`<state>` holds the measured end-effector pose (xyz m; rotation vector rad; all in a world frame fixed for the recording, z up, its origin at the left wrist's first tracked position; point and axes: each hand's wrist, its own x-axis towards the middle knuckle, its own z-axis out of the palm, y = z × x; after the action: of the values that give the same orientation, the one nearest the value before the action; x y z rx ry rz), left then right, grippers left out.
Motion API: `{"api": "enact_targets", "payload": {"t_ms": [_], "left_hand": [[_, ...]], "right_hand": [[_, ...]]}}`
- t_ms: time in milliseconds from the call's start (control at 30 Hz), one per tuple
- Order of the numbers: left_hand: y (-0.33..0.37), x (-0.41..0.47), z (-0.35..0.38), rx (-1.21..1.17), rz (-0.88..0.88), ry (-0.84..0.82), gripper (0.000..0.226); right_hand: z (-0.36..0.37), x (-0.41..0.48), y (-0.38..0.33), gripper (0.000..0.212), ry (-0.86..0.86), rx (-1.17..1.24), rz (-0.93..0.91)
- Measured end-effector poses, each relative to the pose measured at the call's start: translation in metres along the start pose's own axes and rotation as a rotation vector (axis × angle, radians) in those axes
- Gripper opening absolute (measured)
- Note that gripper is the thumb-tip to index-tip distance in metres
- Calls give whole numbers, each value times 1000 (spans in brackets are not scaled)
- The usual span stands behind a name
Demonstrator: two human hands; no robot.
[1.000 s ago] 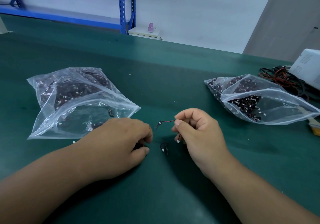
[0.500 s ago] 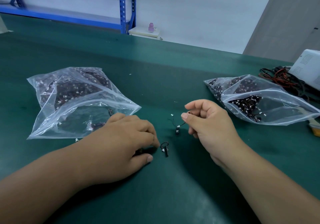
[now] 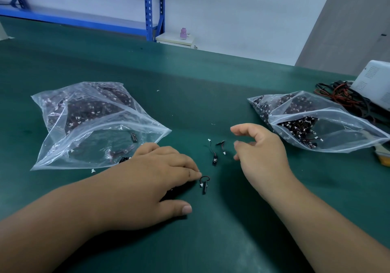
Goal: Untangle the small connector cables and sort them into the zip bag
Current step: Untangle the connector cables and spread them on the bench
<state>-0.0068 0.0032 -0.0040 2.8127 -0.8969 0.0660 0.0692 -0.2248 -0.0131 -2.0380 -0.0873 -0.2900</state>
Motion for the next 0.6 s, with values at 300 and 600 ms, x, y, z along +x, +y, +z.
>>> {"api": "enact_targets", "payload": {"t_ms": [300,600], "left_hand": [[0,-1,-7,88,-118,103,37],[-3,1,-6,115,-194,117,25]], "right_hand": [[11,-28,-14,26,-451,-653,-223],[7,-10,-11,9,-271,20,17]]}}
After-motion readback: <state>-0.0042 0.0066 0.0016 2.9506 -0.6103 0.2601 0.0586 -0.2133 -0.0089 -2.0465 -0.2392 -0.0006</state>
